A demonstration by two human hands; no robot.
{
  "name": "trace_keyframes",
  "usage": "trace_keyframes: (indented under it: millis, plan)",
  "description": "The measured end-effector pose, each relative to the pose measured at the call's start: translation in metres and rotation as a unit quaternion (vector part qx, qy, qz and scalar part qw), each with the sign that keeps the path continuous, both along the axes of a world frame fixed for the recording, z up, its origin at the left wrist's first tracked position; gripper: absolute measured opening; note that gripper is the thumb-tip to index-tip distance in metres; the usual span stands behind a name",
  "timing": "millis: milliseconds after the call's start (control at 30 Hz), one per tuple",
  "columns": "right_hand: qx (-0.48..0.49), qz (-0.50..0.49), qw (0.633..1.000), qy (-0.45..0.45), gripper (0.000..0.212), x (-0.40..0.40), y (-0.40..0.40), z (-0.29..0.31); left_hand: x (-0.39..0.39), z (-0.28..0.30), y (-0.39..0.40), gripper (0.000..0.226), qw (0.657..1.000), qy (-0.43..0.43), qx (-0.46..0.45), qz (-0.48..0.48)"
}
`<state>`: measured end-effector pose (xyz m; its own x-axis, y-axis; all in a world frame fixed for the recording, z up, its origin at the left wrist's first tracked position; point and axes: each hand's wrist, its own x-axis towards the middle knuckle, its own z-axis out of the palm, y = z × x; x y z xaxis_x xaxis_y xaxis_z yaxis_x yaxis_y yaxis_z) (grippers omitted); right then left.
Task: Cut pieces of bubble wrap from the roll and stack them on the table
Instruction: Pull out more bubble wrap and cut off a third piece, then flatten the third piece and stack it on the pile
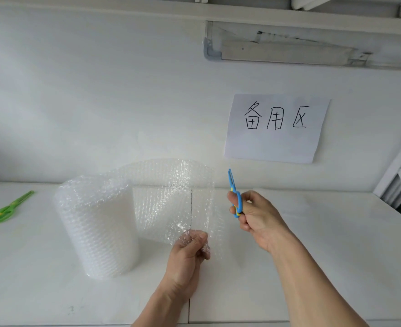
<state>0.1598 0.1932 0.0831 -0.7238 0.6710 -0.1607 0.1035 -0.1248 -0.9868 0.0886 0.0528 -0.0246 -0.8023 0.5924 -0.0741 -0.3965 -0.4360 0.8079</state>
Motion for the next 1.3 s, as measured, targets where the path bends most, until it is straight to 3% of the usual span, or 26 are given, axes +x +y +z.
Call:
trace_keyframes:
  millis: [200, 333, 633, 933, 1133, 1300]
  plan:
    - [0.019, 0.050, 0.997, -0.060, 0.024, 0.023, 0.002, -0.031, 0.002, 0.002, 0.001, 0.014, 1.000, 0.010, -0.011, 0.006]
    - [0.094, 0.089, 0.986, -0.106, 0.024, 0.039, 0.009, -0.043, 0.002, 0.001, 0.002, 0.014, 1.000, 0.009, -0.021, 0.010]
    - [0.298, 0.088, 0.912, -0.267, 0.019, 0.066, 0.030, -0.067, 0.006, 0.013, 0.004, 0.025, 0.997, 0.027, -0.070, 0.023]
    - [0.228, 0.136, 0.915, -0.304, 0.014, 0.089, 0.057, -0.072, 0.012, 0.022, -0.001, 0.021, 0.989, -0.026, -0.144, 0.024]
    - [0.205, 0.177, 0.895, -0.354, 0.012, 0.099, 0.062, -0.067, 0.013, 0.028, -0.011, 0.012, 0.984, 0.004, -0.178, -0.003]
    - [0.263, 0.118, 0.891, -0.352, 0.011, 0.098, 0.060, -0.071, 0.020, 0.030, -0.013, 0.014, 0.976, 0.003, -0.219, -0.015]
